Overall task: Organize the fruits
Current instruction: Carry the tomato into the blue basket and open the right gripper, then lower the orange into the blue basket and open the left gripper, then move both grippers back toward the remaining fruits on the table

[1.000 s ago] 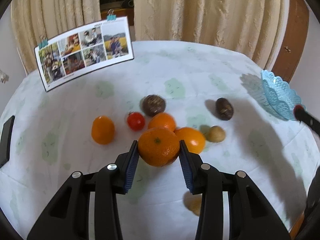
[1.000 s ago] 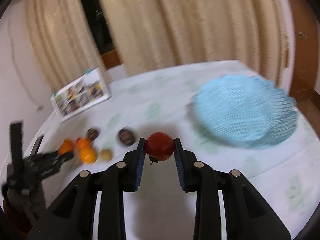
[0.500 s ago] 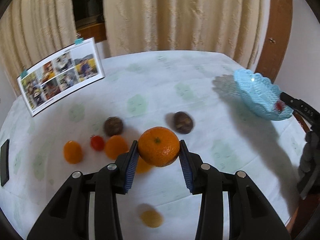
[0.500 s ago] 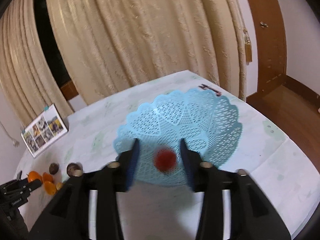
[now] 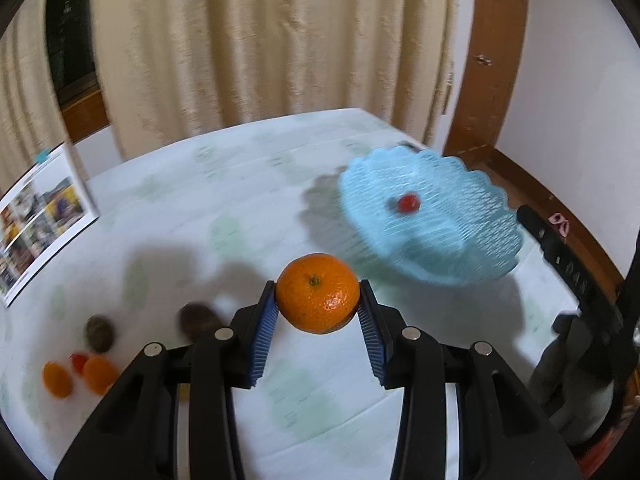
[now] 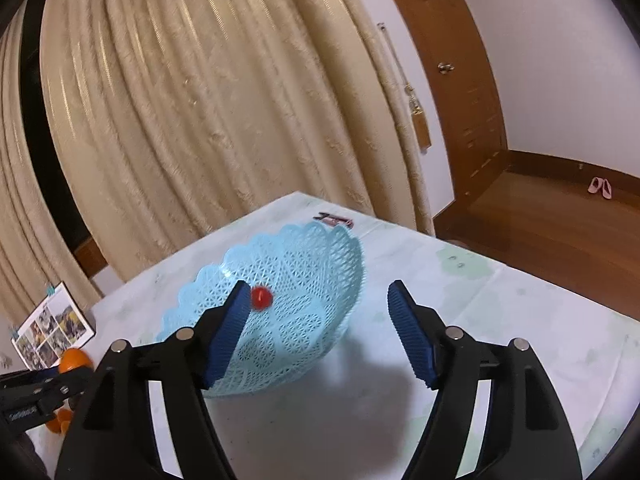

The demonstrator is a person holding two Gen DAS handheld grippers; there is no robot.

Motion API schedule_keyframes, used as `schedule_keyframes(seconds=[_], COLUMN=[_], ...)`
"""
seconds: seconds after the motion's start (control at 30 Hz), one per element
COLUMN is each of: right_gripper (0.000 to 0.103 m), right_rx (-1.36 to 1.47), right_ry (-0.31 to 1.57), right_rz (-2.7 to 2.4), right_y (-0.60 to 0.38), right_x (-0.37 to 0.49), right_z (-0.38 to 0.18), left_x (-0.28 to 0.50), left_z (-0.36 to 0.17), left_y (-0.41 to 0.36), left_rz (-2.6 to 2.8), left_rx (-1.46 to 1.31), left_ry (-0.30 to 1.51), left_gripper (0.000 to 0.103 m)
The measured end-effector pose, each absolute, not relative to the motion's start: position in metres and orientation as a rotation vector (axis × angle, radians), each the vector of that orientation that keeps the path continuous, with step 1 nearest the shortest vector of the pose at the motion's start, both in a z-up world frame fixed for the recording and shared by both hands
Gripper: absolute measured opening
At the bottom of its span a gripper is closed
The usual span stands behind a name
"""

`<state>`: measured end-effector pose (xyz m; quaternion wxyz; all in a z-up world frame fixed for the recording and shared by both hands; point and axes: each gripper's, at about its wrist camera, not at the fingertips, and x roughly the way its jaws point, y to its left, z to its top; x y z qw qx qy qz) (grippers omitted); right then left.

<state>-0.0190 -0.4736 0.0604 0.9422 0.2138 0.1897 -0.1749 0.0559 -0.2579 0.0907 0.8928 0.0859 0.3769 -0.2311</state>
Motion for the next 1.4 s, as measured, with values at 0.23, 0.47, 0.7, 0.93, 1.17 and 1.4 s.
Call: schedule_keyframes(seconds=[0.23,0.47,0.7,0.93,1.17,1.4], right_gripper=[0.073,0.074,0.081,0.081,0.081,0.082], right_rx=[0.478,0.486,0.49,0.473,0.435,0.429], right_ry=[0.392,0.396,0.39,0.389,0.399,0.434], right_rz=[-0.368,-0.371,-0.379,-0.399,-0.408,-0.381], right_y=[-0.481,-0.481,-0.481,-0.479,-0.472,-0.462], right_x=[-0.022,-0.022,-0.023,-0.024,-0.023,-0.021], right_z=[0.058,0.058,0.058,0.058,0.058,0.058], left_x=[0.07,0.073,0.073,0.073,0.069,0.062], left_z=[0.087,0.088,0.107,0.121,0.137,0.144], left_y=[-0.32,-0.341,-0.308,-0.262,-0.197,-0.133], left_rz=[-0.57,-0.6,-0.545,-0.455,-0.355,-0.246], left_rx=[0.205,0.212,0.175,0.166,0.12,0.108], left_ry=[0.788,0.768,0.707,0.666,0.639,0.621], left_gripper=[0.041,0.062,0.086,0.092,0.094,0.094])
